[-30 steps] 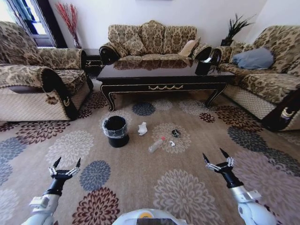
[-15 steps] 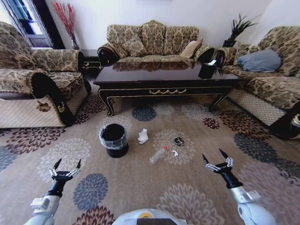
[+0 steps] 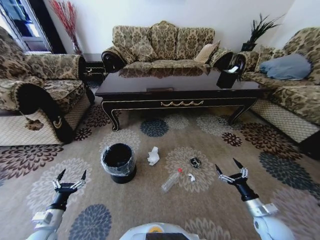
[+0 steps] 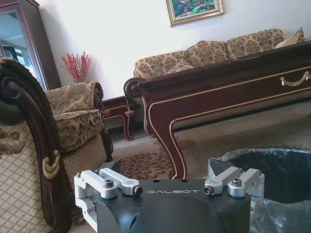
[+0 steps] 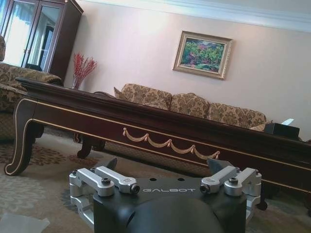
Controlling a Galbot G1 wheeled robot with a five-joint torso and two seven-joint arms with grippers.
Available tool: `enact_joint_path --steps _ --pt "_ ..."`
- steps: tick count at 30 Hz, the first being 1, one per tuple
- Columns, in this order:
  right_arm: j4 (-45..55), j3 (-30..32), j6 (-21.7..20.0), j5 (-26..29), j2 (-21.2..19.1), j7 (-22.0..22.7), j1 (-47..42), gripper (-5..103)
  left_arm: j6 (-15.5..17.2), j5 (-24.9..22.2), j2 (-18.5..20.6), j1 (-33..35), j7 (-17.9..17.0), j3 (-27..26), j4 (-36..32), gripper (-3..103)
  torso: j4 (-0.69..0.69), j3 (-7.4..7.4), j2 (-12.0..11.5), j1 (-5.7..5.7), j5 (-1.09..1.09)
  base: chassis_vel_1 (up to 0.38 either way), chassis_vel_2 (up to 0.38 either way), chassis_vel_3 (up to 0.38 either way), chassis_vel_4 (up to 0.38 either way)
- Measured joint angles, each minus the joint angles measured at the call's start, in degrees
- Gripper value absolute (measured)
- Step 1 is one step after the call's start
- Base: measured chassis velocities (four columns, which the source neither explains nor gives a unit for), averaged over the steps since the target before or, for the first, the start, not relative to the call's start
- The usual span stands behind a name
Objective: Move to the front of the table and pick up the trash from the floor, then place it into the trash bin.
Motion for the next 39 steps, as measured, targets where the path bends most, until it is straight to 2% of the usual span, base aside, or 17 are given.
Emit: enact_joint_path --steps 7,11,12,14,15,16,17,18,20,21,22,23,27,30,35,39 --pt "-1.06 -0.03 1.14 -0.11 0.46 -0.07 -0.28 100 4.10 0.06 3.14 -2.69 -1.71 1.35 -1.19 100 0.01 -0.01 0.00 0.00 -0.01 -0.036 0.046 0.026 -0.039" --pt "-1.33 0.33 1.66 -0.16 0.71 -0.07 -0.37 100 13.12 -3.77 10.00 -8.50 -6.53 5.43 -4.46 100 -0.01 -0.01 0.01 -0.02 -0.01 0.000 0.000 0.000 0.000" --pt "-1.33 0.33 1.66 -0.16 0.71 -0.07 -0.37 100 13.12 -3.77 10.00 -8.50 -6.53 5.43 -4.46 100 -0.01 -0.01 0.01 -0.02 -0.01 0.000 0.000 0.000 0.000" --pt "-1.43 0.43 1.86 -0.39 1.33 -0.05 -0.50 100 21.56 -8.30 15.78 -12.71 -10.95 9.36 -6.35 100 -0.01 0.00 0.01 -0.01 0.01 0.000 0.000 0.000 0.000" --pt "-1.45 0.45 1.88 -0.42 1.43 -0.04 -0.53 100 22.12 -8.69 16.24 -13.05 -11.41 9.70 -6.47 100 -0.02 -0.01 0.01 -0.01 0.01 0.000 0.000 0.000 0.000" --pt "-1.63 0.53 2.13 -0.79 1.93 0.00 -0.70 100 29.49 -13.80 20.56 -16.18 -16.67 13.34 -7.34 100 -0.03 0.00 0.00 -0.01 0.00 0.000 0.000 0.000 0.000" --pt "-1.63 0.53 2.13 -0.79 1.93 0.00 -0.70 100 29.49 -13.80 20.56 -16.18 -16.67 13.34 -7.34 100 -0.03 0.00 0.00 -0.01 0.00 0.000 0.000 0.000 0.000" --pt "-1.76 0.51 2.18 -0.91 1.99 0.02 -0.68 100 30.86 -15.29 21.28 -16.62 -17.74 14.01 -7.50 100 -0.03 0.00 0.01 -0.01 0.00 0.000 0.000 0.000 0.000" --pt "-2.43 -0.29 2.16 -1.23 1.53 0.20 0.26 100 35.32 -20.17 22.87 -16.63 -21.30 14.55 -8.65 100 -0.05 0.00 0.01 -0.01 -0.02 0.000 0.000 0.000 0.000" --pt "-2.89 -0.90 2.06 -1.39 0.94 0.42 1.08 100 36.80 -21.90 23.04 -16.10 -22.38 14.11 -9.14 100 -0.01 -0.01 0.01 -0.01 0.01 0.000 0.000 0.000 0.000" --pt "-3.38 -1.38 1.98 -1.60 0.42 0.70 1.75 100 38.53 -23.73 23.25 -15.88 -23.58 13.87 -9.55 100 0.09 -0.01 0.01 -0.01 0.02 0.000 0.000 0.000 0.000" --pt "-3.38 -1.38 1.98 -1.60 0.42 0.70 1.75 100 38.53 -23.73 23.25 -15.88 -23.58 13.87 -9.55 100 0.09 -0.01 0.01 -0.01 0.02 0.000 0.000 0.000 0.000" --pt "-4.34 -1.62 1.90 -1.80 -0.10 1.00 2.20 100 44.98 -29.39 23.87 -16.76 -27.21 15.14 -9.98 100 0.00 -0.01 0.00 -0.01 -0.01 0.000 0.000 0.000 0.000" --pt "-4.49 -1.91 1.88 -1.85 -0.40 0.93 2.27 100 46.39 -30.97 23.73 -17.38 -27.68 15.94 -8.95 100 -0.02 -0.01 0.00 -0.01 0.01 0.000 0.000 0.000 0.000" --pt "-4.52 -2.26 1.88 -2.11 -0.58 0.60 2.26 100 46.70 -34.66 23.03 -20.32 -27.51 18.75 -6.55 100 0.02 -0.01 0.00 -0.01 0.00 0.000 0.000 0.000 0.000" --pt "-3.98 -1.93 1.87 -2.49 -0.10 0.57 1.32 100 49.07 -42.33 22.84 -25.41 -29.17 22.99 -4.74 100 -0.01 -0.01 0.00 -0.01 0.01 0.000 0.000 0.000 0.000"
